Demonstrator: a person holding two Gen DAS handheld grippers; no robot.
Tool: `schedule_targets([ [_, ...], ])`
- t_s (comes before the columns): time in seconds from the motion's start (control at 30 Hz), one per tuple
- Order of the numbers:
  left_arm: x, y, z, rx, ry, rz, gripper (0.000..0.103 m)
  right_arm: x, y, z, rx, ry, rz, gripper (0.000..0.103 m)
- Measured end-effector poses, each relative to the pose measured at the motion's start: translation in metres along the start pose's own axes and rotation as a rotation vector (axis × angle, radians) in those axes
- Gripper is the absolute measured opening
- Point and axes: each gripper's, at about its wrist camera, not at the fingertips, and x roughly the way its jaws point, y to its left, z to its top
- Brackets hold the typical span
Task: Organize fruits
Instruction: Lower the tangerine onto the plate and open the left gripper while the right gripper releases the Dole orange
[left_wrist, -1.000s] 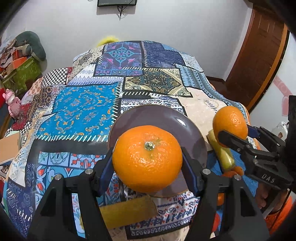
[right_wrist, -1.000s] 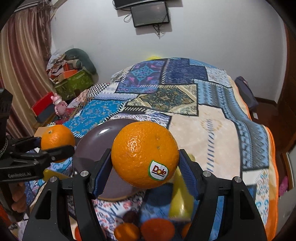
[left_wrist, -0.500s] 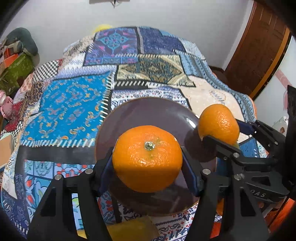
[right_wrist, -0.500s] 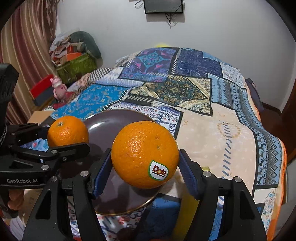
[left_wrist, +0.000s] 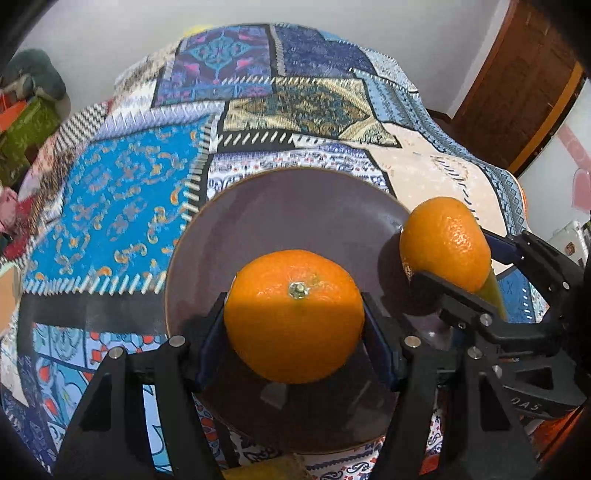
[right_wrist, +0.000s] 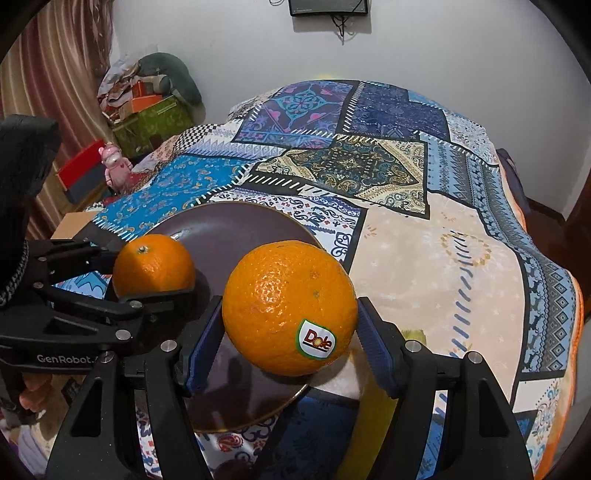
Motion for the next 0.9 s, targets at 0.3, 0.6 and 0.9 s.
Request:
schedule_targets([
  [0.3, -0.014, 0.008, 0.001, 0.000, -0.036, -0.035, 0.066, 0.003, 0.004, 0.006, -0.011, 0.018, 0.039, 0.066],
  [0.6, -0.039, 0.010, -0.002, 0.027, -0.137, 0.001, 0.066, 0.009, 0.015, 0.007, -0.036, 0.039, 0.042, 0.066],
  [0.9, -0.036, 0.025, -0.003, -0.025, -0.124, -0.025, 0.066, 0.021, 0.029, 0.010, -0.094, 0.099, 0.049, 0.067],
])
